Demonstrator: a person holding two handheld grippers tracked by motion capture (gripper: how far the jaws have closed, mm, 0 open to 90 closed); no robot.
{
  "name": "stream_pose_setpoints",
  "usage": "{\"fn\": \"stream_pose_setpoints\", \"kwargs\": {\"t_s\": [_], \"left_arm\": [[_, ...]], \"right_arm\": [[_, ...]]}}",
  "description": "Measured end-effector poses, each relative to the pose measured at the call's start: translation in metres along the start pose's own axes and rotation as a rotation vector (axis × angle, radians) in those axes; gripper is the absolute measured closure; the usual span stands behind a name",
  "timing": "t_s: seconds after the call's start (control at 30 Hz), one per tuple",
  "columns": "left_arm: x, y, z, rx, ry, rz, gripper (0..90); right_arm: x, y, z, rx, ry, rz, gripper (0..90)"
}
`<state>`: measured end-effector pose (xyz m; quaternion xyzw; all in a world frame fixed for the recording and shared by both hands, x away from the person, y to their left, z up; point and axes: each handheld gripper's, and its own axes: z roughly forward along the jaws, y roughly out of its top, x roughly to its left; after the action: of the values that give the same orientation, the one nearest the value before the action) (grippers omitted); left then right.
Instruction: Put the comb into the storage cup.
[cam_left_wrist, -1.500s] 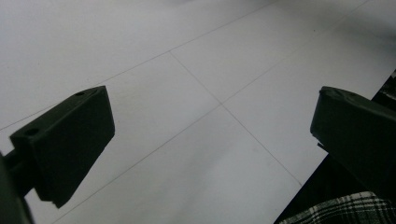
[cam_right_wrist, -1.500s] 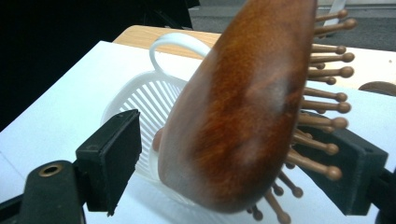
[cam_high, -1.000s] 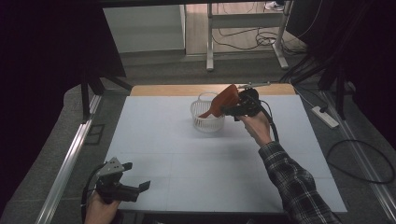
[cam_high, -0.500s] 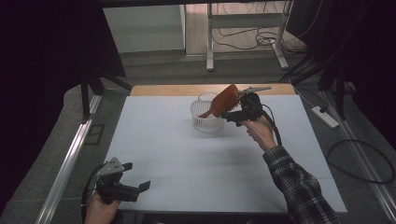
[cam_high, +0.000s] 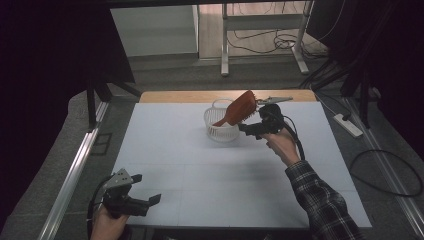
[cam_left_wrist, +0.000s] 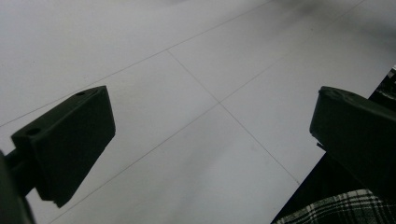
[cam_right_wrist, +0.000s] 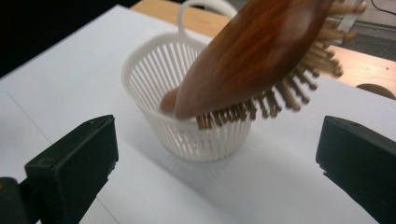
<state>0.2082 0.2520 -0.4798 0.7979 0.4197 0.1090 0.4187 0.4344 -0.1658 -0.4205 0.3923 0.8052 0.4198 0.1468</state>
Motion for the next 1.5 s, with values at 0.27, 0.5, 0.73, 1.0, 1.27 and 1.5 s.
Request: {"fn": "stream_pose_setpoints", "kwargs": {"t_s": [0.27, 0.5, 0.73, 1.0, 1.27, 1.5], "left_arm": [[0.000, 0.000, 0.000, -0.001, 0.001, 0.002, 0.3], [0.000, 0.000, -0.001, -0.003, -0.002, 0.004, 0.3], [0.000, 0.000, -0.001, -0.007, -0.006, 0.005, 0.3], [0.000, 0.000, -0.001, -0.004, -0.017, 0.001, 0.8], [0.001, 0.000, -0.001, -0.002, -0.020, -0.003, 1.0], [0.000, 0.000, 0.000, -0.001, -0.016, -0.002, 0.9]], "right_arm": [[0.004, -0.008, -0.001, 0.002, 0.008, -0.028, 0.0], [0.007, -0.009, -0.006, -0.024, -0.008, -0.034, 0.0], [0.010, -0.011, -0.012, -0.022, 0.007, -0.047, 0.0], [0.010, -0.018, -0.019, -0.043, 0.039, -0.038, 0.0], [0.007, -0.026, -0.024, -0.037, 0.025, -0.033, 0.0], [0.008, -0.031, -0.026, -0.010, 0.036, -0.027, 0.0]]}}
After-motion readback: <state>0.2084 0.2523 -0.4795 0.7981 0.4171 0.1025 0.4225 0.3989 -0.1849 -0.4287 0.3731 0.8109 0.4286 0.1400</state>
